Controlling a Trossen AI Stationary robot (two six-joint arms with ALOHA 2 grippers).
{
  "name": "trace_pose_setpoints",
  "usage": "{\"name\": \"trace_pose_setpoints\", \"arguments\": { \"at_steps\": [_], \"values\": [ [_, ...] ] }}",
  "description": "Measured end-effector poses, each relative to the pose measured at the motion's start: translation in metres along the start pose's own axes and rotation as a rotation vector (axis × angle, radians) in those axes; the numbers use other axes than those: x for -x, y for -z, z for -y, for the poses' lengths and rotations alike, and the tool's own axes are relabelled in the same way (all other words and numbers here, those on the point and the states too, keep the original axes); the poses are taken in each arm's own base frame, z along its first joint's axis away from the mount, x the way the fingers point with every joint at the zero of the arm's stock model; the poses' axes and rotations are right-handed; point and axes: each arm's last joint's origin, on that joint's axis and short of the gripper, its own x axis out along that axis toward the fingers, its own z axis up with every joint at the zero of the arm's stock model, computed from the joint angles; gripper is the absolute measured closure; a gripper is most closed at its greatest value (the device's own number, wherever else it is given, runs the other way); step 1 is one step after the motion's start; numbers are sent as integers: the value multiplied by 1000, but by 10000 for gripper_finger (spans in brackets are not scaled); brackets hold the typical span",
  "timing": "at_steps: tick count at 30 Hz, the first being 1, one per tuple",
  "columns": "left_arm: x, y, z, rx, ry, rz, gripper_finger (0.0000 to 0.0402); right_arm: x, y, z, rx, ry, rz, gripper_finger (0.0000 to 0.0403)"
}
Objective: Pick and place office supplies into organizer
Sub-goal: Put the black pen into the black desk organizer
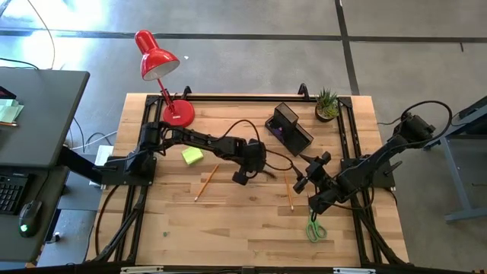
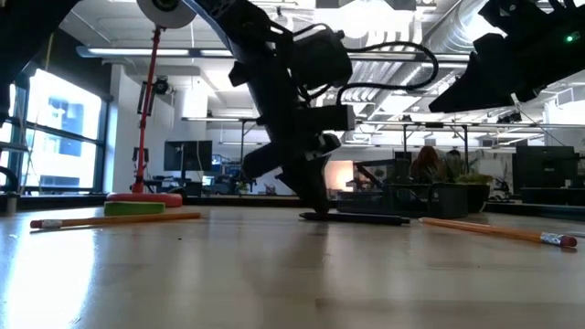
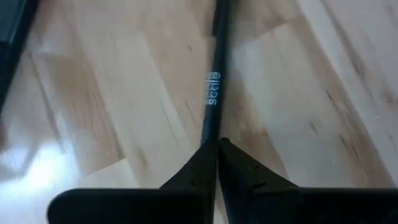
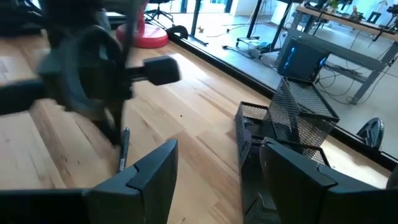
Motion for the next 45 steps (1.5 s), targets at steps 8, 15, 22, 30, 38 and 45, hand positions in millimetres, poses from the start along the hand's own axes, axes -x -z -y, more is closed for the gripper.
{"name": "trace_pose_setpoints", "arguments": {
  "at_steps": [8,15,22,30,38,45],
  "values": [
    [9,-14,-9,71,-8,52,306,0,1,0,4,-12,-18,183],
    [12,-15,-14,55,-6,62,215,0,1,0,6,-13,-18,183],
    [-11,-8,-11,67,44,25,211,0,0,0,6,-11,-18,183],
    [-19,-3,-15,198,67,29,294,-4,-1,1,4,3,-19,183],
    [-19,-4,-16,271,52,36,391,-4,-1,1,4,4,-19,183],
    [-18,-5,-17,309,48,50,363,-4,-1,1,6,5,-19,183]
  ]
}}
